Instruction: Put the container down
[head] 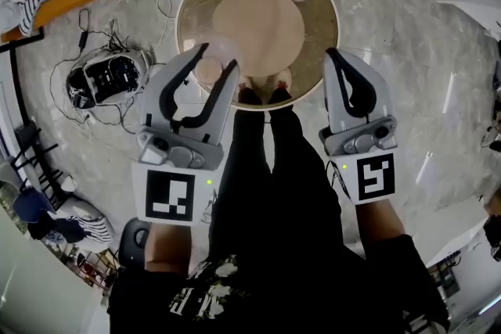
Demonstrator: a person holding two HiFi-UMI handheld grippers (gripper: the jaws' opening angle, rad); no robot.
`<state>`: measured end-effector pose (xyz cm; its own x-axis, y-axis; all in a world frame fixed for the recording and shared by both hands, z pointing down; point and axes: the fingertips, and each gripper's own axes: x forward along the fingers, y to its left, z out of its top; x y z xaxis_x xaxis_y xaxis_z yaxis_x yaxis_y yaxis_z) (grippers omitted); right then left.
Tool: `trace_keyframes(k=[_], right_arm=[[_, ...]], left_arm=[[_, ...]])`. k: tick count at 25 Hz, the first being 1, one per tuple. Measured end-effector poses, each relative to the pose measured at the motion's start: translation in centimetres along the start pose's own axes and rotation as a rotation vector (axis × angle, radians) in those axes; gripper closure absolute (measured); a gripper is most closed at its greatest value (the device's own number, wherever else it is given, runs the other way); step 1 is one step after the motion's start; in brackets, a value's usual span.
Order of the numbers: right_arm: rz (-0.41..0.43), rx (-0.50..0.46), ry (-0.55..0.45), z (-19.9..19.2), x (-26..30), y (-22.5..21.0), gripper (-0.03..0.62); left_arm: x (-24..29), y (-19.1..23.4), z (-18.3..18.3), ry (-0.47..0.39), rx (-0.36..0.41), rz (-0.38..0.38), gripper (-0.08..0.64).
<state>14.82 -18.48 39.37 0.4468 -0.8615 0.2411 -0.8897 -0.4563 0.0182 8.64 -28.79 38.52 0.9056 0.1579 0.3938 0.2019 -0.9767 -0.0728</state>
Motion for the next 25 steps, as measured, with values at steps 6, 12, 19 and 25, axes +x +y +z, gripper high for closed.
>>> trace_keyframes(k=[6,12,19,25], right_arm=[[0.010,0.001,0.053,-5.6,3.3,-0.7,0.597],[0.026,0.011,0.106,-11.1,6.1,-1.0,0.597],[0.037,0.021,0.146,-16.9,8.3,-0.3,0.597],[0.049,0.056,0.169,-20.7,9.9,0.3,0.597]], left_arm=[[4.3,0.6,-5.4,0.024,0.004,-0.007,0.410],[8.2,0.7,-11.1,0.057,-0.013,-0.017,0.410],[10.8,0.2,-16.3,0.092,-0.022,-0.042,0.410],[12.1,0.3,-19.8,0.122,-0.008,-0.052,0.410]])
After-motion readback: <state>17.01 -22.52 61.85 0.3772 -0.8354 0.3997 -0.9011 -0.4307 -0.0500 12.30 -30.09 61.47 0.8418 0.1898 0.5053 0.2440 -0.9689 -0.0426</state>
